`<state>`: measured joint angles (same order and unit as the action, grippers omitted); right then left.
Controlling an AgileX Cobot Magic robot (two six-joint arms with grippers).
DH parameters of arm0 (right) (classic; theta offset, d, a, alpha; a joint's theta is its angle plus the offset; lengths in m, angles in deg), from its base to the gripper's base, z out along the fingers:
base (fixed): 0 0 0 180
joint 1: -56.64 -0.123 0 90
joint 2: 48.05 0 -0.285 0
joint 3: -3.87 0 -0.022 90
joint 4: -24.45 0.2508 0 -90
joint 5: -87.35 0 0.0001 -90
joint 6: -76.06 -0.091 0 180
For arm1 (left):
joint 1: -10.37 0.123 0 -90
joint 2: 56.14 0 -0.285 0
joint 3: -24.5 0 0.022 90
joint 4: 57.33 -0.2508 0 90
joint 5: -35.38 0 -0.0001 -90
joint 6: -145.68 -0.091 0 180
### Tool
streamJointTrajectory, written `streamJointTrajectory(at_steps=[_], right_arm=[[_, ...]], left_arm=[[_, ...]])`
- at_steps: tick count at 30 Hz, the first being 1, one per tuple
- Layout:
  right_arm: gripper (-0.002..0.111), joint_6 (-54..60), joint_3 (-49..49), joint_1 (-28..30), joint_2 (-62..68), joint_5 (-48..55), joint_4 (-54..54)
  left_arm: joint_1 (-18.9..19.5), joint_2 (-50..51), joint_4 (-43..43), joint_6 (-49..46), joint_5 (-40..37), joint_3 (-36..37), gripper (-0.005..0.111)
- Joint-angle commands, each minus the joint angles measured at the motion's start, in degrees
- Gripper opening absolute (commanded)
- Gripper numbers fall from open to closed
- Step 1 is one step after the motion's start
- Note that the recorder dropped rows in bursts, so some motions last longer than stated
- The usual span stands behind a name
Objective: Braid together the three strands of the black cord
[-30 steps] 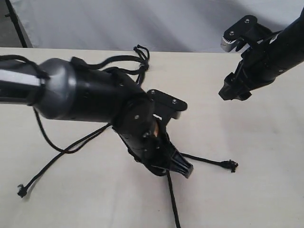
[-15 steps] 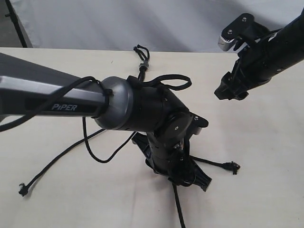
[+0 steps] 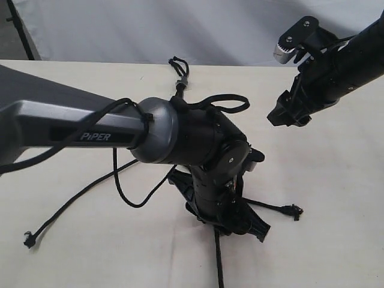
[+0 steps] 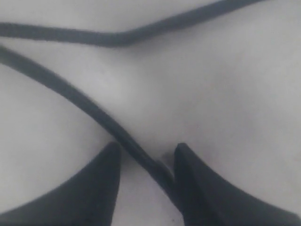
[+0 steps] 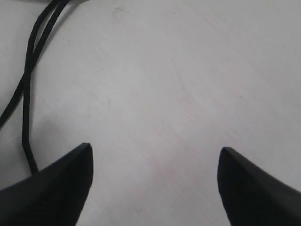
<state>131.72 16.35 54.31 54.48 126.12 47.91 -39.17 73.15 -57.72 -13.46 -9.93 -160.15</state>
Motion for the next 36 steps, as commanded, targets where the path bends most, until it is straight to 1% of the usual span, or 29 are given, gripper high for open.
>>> streamJointTrajectory(at_steps=[1, 3, 4, 6, 8, 9, 11, 14, 16, 18, 21, 23, 26, 28, 30, 32, 34, 36], right_arm=[[0.070, 0.94, 0.18, 0.10, -0.49, 0.32, 0.49], [0.070, 0.94, 0.18, 0.10, -0.49, 0.32, 0.49], [0.070, 0.95, 0.18, 0.10, -0.49, 0.20, 0.49], [0.070, 0.95, 0.18, 0.10, -0.49, 0.20, 0.49], [0.070, 0.95, 0.18, 0.10, -0.49, 0.20, 0.49], [0.070, 0.95, 0.18, 0.10, -0.49, 0.20, 0.49], [0.070, 0.95, 0.18, 0.10, -0.49, 0.34, 0.49], [0.070, 1.08, 0.18, 0.10, -0.49, 0.57, 0.49], [0.070, 1.08, 0.18, 0.10, -0.49, 0.57, 0.49], [0.070, 1.08, 0.18, 0.10, -0.49, 0.71, 0.61], [0.070, 1.08, 0.18, 0.10, -0.49, 1.14, 0.70], [0.070, 1.08, 0.18, 0.10, -0.49, 1.40, 0.70], [0.070, 1.08, 0.18, 0.10, -0.49, 1.40, 0.70], [0.070, 1.08, 0.18, 0.10, -0.49, 1.29, 0.70], [0.070, 1.08, 0.18, 0.10, -0.49, 1.29, 0.70], [0.070, 1.08, 0.18, 0.10, -0.49, 1.17, 0.70], [0.070, 1.08, 0.18, 0.10, -0.49, 0.92, 0.70], [0.070, 1.08, 0.18, 0.10, -0.49, 0.66, 0.70]], left_arm=[[-0.37, 2.13, 0.92, -3.58, -0.68, 0.10, 0.037], [-0.37, 2.13, 1.09, -6.82, -2.26, 0.10, 0.034], [-0.37, 1.93, 1.09, -7.91, -2.96, 0.10, 0.031], [-0.37, 1.14, 1.09, -11.17, -5.10, 0.10, 0.018], [-0.37, 0.07, 0.39, -14.37, -6.76, 0.10, 0.002], [-0.37, -0.67, -0.66, -15.86, -7.95, 0.10, 0.000], [-0.37, -2.58, -5.40, -16.82, -10.85, 0.10, 0.000], [0.10, -5.58, -15.78, -15.72, -15.72, 0.10, 0.000], [1.72, -6.70, -21.09, -16.03, -18.42, 0.10, 0.000], [4.01, -6.83, -23.39, -18.18, -18.72, 0.51, 0.000], [8.80, -6.83, -24.56, -20.87, -14.97, 3.06, 0.000], [12.23, -6.83, -25.74, -20.87, -11.79, 5.15, 0.000], [17.82, -6.83, -26.62, -21.46, -3.66, 9.33, 0.000], [20.97, -6.83, -27.09, -22.14, 3.68, 12.83, 0.000], [23.07, -6.83, -27.95, -22.51, 10.37, 16.38, 0.000], [24.36, -6.83, -27.95, -22.50, 14.07, 19.19, 0.000], [24.36, -6.83, -27.15, -22.32, 14.50, 21.03, 0.000], [23.86, -6.87, -24.35, -21.96, 13.96, 22.37, 0.000]])
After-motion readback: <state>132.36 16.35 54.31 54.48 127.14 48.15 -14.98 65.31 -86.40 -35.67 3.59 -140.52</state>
